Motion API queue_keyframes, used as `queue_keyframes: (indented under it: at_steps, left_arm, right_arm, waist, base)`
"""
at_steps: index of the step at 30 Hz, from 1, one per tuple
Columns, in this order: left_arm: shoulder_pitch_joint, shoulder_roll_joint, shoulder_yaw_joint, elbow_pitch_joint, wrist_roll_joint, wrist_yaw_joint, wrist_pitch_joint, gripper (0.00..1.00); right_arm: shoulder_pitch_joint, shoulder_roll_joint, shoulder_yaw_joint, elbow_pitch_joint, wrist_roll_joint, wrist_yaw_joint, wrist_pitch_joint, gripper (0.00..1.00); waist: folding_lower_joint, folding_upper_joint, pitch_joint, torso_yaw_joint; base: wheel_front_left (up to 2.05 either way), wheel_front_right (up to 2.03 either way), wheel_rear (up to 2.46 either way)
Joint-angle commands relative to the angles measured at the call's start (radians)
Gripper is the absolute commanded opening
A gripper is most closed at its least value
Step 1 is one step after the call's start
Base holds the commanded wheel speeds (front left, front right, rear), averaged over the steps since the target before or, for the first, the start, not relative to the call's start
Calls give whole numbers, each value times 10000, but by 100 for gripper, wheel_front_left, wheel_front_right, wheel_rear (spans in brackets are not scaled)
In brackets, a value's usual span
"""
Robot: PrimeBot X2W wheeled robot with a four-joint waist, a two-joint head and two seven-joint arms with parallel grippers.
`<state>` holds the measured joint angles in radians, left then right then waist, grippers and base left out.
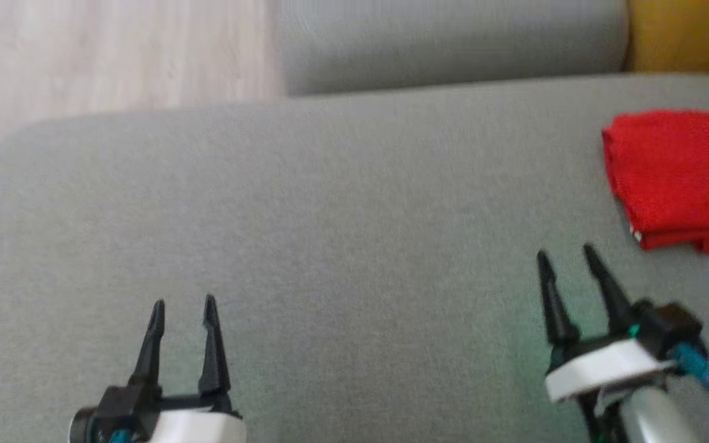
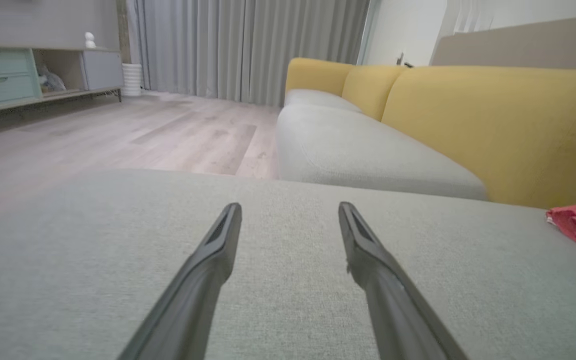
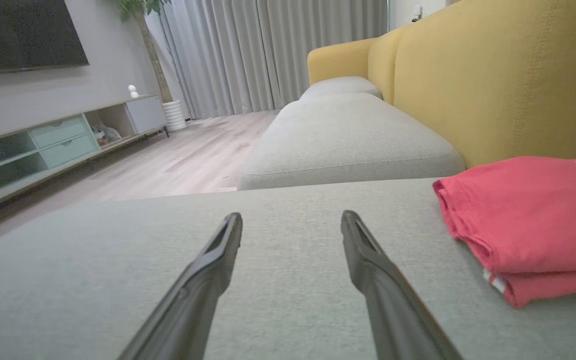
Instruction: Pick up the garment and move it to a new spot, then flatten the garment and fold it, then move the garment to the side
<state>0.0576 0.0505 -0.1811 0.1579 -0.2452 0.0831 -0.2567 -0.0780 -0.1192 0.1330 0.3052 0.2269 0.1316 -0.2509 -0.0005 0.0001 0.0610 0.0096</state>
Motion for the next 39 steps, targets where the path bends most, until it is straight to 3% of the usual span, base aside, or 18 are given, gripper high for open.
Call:
queue_keyframes:
  at_steps: [1, 9, 25, 26, 30, 39]
  left_arm:
    - [-72, -3, 474, -458, 107, 57, -51, 100]
    - [691, -3, 675, -608, 506, -224, -51, 100]
    - [1143, -3, 791, -261, 784, -483, -51, 100]
    - [1143, -3, 809, -276, 801, -481, -51, 0]
    - [1693, 15, 432, 612, 689, -484, 3, 0]
    - [1434, 14, 627, 656, -335, -602, 282, 0]
  right_arm:
    - [209, 101, 355, -490, -8, -9, -105, 100]
    - [1348, 469, 477, -715, -548, -9, -107, 100]
    - [1723, 671, 180, -466, -707, -9, -108, 100]
    - [1726, 675, 187, -449, -696, -9, -108, 0]
    - [2196, 706, -27, 423, -695, 0, 20, 0]
    - [2024, 684, -172, 343, 371, -1, 255, 0]
  waist:
    - [5, -1, -1011, 393]
    - [5, -1, -1707, 328]
    - [5, -1, -2285, 183]
    - [5, -1, -2296, 172]
    - [6, -1, -2301, 174]
    - [6, -1, -2177, 155]
  base:
    - [0, 0, 0]
    - [0, 0, 0]
    - [0, 0, 0]
    - [0, 0, 0]
    - [0, 0, 0]
    - [0, 0, 0]
